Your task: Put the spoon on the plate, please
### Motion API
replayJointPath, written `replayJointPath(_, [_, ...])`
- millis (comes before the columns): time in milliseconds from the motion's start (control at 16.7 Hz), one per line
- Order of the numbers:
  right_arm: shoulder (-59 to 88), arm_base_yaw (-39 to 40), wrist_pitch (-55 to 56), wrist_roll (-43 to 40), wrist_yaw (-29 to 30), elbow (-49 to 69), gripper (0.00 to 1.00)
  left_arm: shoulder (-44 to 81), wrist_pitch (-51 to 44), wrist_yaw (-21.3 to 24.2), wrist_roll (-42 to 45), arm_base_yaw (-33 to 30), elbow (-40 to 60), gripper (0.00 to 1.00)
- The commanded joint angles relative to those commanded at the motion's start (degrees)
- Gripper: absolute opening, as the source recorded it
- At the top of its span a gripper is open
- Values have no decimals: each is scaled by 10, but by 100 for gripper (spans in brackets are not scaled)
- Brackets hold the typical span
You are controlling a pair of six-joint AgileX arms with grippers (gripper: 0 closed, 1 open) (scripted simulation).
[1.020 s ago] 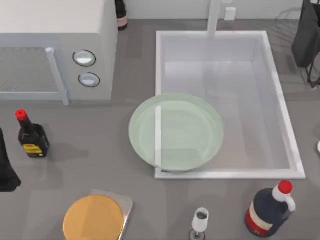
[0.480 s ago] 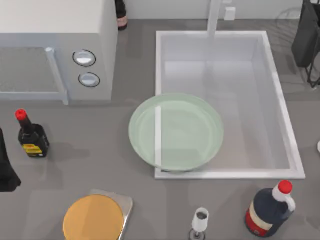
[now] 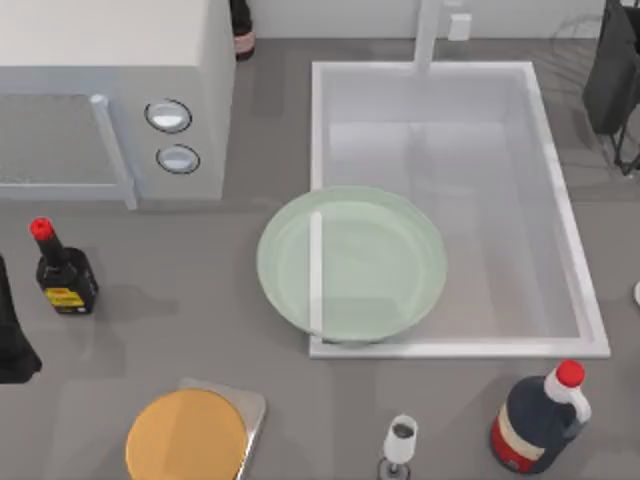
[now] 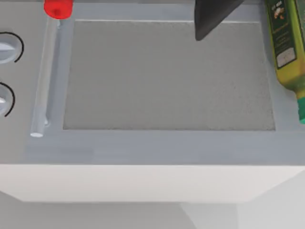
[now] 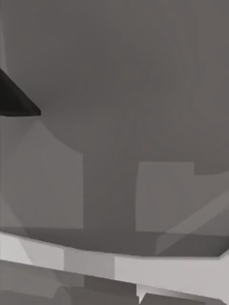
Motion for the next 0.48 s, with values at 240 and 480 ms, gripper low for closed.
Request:
replayJointPath(240, [0,0,0,0,0,0,70,0,0,0,0,0,0,100])
replayJointPath(480, [0,0,0,0,0,0,40,0,0,0,0,0,0,100])
